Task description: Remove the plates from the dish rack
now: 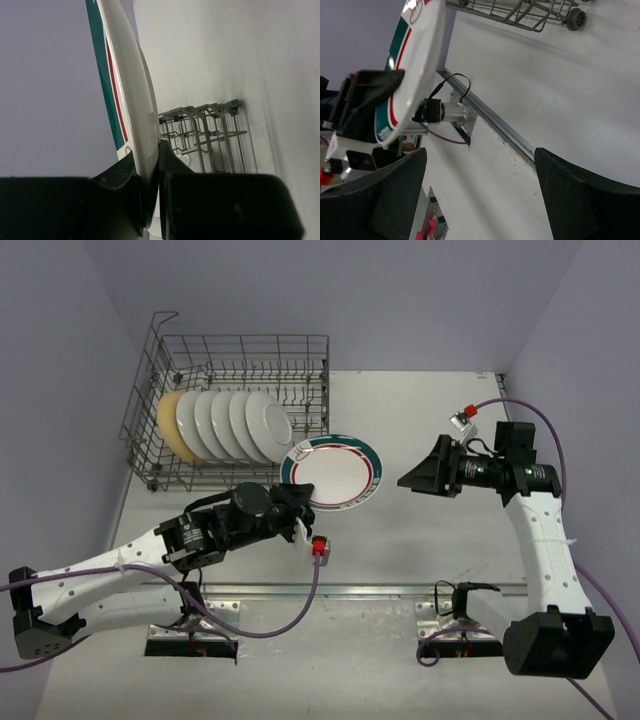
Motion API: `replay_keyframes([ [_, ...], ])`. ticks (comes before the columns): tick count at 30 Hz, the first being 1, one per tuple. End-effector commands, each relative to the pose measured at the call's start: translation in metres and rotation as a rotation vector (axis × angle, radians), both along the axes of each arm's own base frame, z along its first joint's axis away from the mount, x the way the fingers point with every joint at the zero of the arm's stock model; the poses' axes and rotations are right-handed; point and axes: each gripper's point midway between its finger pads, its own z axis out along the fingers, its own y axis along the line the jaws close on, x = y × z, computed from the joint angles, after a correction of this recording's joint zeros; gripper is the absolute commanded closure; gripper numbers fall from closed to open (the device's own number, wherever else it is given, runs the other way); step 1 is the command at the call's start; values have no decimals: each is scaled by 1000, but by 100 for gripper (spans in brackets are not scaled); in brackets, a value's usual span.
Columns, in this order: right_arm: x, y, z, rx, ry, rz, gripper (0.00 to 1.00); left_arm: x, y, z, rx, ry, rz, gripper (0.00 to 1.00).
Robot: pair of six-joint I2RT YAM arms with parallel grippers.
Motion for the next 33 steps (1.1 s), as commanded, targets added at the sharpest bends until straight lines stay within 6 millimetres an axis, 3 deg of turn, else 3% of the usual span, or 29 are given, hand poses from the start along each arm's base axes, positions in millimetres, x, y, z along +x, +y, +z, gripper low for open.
replay_keyframes([
  [1,10,6,17,86,-4,27,12,-6,-26,32,-29,-230,-66,100],
  [7,17,12,12,92,32,44,17,-14,-42,22,7,-243,-115,100],
  [16,15,30,-17,3,73,115,31,-16,-57,18,1,-241,-136,100],
  [18,15,35,-16,-10,67,139,39,-17,-58,16,8,-238,-139,100],
  [21,15,41,-21,-54,55,170,64,-16,-59,15,7,-234,-135,100],
  [22,15,43,-24,-62,63,178,80,-16,-60,16,-3,-228,-128,100],
  [23,16,43,-24,-63,65,180,88,-15,-60,18,-14,-224,-121,95],
  [24,17,43,-25,-64,68,176,89,-15,-61,19,-24,-219,-115,88],
  [25,19,42,-27,-73,77,172,100,-14,-60,22,-42,-210,-103,68],
  [29,31,37,-26,-92,67,145,100,-6,-51,38,-130,-180,-3,19],
  [32,48,21,-32,-119,61,93,100,10,-36,68,-236,-150,161,13],
  [33,54,14,-35,-129,58,72,100,15,-31,79,-279,-134,214,6],
])
